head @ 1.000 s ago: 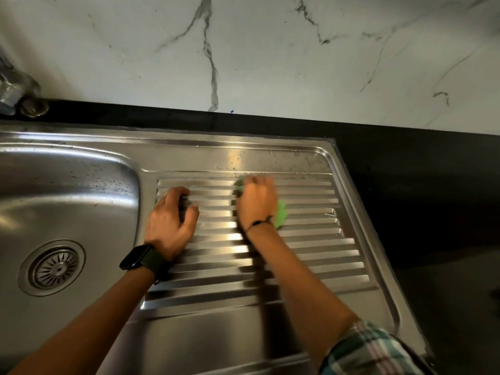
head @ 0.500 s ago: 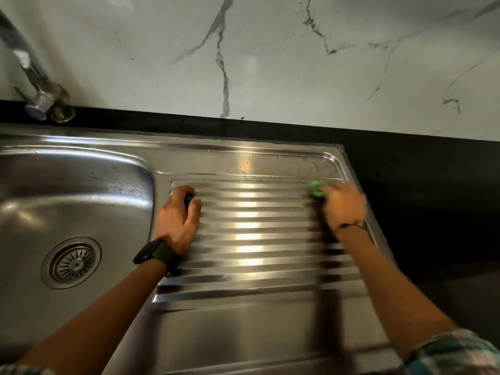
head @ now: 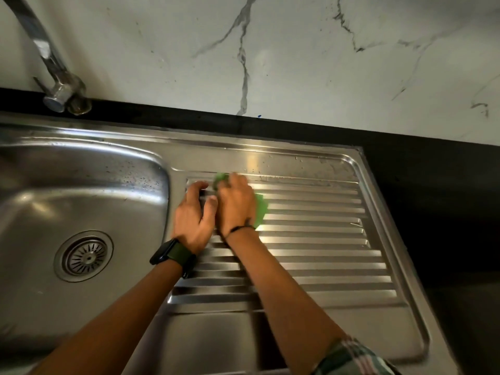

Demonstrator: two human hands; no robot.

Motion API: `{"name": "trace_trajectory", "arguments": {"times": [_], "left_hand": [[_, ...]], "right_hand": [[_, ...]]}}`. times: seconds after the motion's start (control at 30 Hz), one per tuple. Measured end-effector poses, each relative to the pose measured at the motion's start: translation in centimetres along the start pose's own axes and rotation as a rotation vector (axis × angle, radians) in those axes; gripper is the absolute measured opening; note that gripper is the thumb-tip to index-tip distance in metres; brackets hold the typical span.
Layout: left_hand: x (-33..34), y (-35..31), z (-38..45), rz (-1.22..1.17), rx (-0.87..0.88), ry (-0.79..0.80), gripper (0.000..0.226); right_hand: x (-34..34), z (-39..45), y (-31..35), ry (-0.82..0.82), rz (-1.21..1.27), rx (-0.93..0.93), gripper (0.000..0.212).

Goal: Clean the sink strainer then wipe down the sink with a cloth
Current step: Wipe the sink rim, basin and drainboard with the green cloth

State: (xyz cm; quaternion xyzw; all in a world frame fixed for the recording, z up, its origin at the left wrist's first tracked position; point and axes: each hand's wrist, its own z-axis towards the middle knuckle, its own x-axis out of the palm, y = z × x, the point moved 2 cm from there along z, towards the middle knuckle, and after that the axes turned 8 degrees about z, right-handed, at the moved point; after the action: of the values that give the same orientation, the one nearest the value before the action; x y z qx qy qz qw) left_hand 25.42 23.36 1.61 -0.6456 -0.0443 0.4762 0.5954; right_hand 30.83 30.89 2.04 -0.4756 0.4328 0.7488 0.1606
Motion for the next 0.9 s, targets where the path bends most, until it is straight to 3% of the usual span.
{"name": "trace_trajectory", "arguments": {"times": [0.07,0.17,0.3,0.47,0.6,0.7,0.8,0.9], "left_hand": [[-0.1,0.3,0.2,-0.066,-0.072,-0.082,0.046],[-0.2,0.9,0.4,-0.130,-0.147,-0.130,0.053],[0.0,1.0,0.4,-0.093,-0.091,-0.086,0.055],[-0.1,1.3,0.2,-0.030,-0.092,-0.010,0.051],[-0.3,1.1,0.2,-0.050,-0.105,0.022,0.051],[-0.4,1.0,0.0,-0.053,-0.105,0.029,0.052],[-0.6,0.7,0.0,-0.068,-0.114,0.044,0.055],[-0.8,0.4,0.0,-0.076,-0.114,0.053,0.058]], "right_hand": [[1.2,0.9,2.1,0.134,-0.040,-0.210,0.024],[1.2,3.3,2.4,0.287,-0.117,-0.383,0.026],[0.8,4.9,1.7,0.288,-0.326,-0.474,0.026],[-2.8,3.8,-4.8,0.186,-0.288,-0.295,0.036],[-8.3,2.4,-14.6,0.126,-0.386,-0.017,0.054],[-12.3,1.4,-19.8,0.117,-0.466,0.202,0.053],[-13.5,1.2,-20.5,0.151,-0.555,0.314,0.049],[-14.2,2.3,-19.3,0.189,-0.479,0.424,0.039]]}}
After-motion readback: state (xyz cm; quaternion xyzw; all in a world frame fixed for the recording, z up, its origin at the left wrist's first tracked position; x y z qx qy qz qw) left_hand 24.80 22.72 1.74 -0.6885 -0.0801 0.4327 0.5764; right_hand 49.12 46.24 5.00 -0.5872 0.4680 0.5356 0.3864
